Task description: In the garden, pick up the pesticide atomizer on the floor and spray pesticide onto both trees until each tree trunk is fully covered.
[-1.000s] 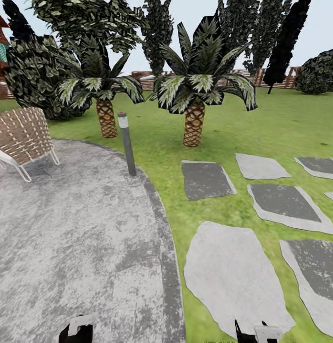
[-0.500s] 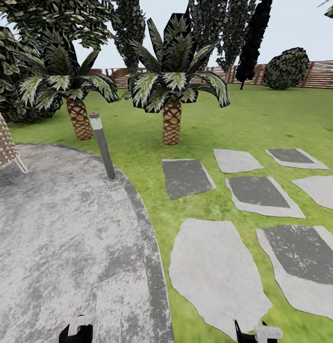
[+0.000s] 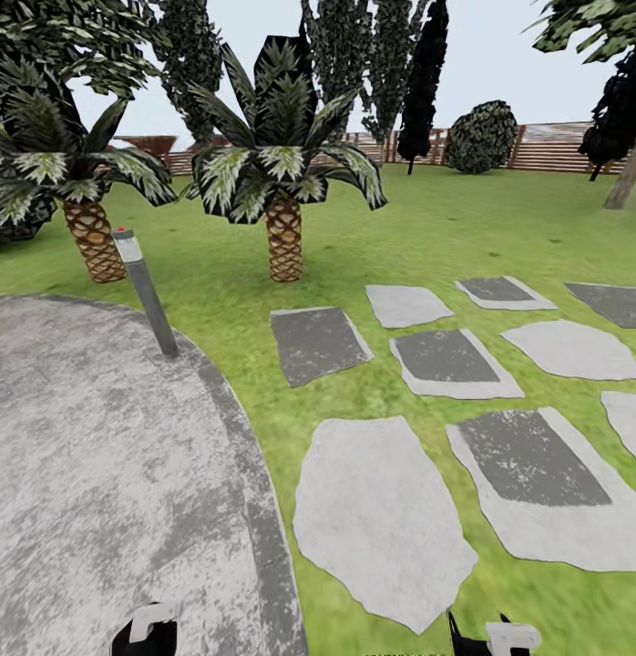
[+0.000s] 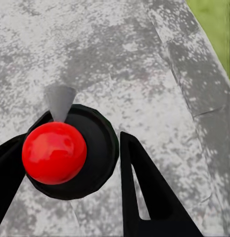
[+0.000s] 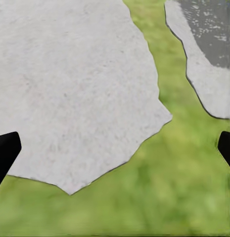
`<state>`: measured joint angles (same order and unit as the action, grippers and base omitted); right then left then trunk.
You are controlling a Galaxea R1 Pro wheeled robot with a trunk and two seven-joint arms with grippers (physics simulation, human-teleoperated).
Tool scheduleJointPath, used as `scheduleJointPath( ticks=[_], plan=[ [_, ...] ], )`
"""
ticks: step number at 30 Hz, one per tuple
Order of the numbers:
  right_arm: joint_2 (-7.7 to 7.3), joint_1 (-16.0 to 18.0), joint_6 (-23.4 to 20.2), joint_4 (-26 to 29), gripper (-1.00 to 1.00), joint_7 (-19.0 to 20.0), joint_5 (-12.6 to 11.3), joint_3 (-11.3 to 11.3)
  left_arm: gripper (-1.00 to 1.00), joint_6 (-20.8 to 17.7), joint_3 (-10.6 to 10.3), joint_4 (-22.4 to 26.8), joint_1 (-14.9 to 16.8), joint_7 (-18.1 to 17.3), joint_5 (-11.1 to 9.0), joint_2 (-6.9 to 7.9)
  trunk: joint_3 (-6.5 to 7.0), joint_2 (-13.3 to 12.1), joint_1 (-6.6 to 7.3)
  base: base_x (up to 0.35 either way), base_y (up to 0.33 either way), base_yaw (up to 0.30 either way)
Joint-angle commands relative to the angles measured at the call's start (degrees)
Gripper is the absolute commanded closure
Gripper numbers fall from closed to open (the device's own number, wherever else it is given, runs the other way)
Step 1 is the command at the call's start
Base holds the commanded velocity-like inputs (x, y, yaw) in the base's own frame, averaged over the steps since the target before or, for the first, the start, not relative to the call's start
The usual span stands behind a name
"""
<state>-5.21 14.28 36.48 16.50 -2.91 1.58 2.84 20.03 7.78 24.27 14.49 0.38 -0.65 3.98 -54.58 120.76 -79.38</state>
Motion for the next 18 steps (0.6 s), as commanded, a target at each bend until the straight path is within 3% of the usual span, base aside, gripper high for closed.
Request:
scheduleJointPath(
  ticks=[1,11,18],
  plan=[
    [0.02,0.05,0.17,-0.06,-1.00,-0.08,0.18,0.14,1.00,0.16,0.06,-0.02,0.01,0.05,-0.06,0.00,-0.01,0.02,0.01,0.000,0.000,-0.300],
    [0.02,0.05,0.17,-0.04,-1.00,-0.08,0.18,0.14,1.00,0.04,0.04,0.01,0.04,0.04,-0.06,-0.02,0.31,0.02,0.01,0.006,0.000,-0.300],
    [0.02,0.05,0.17,-0.01,-1.00,-0.08,0.17,0.14,1.00,-0.02,0.04,0.04,0.10,0.06,-0.06,-0.02,0.54,0.02,0.01,0.279,0.000,-0.300]
  ],
)
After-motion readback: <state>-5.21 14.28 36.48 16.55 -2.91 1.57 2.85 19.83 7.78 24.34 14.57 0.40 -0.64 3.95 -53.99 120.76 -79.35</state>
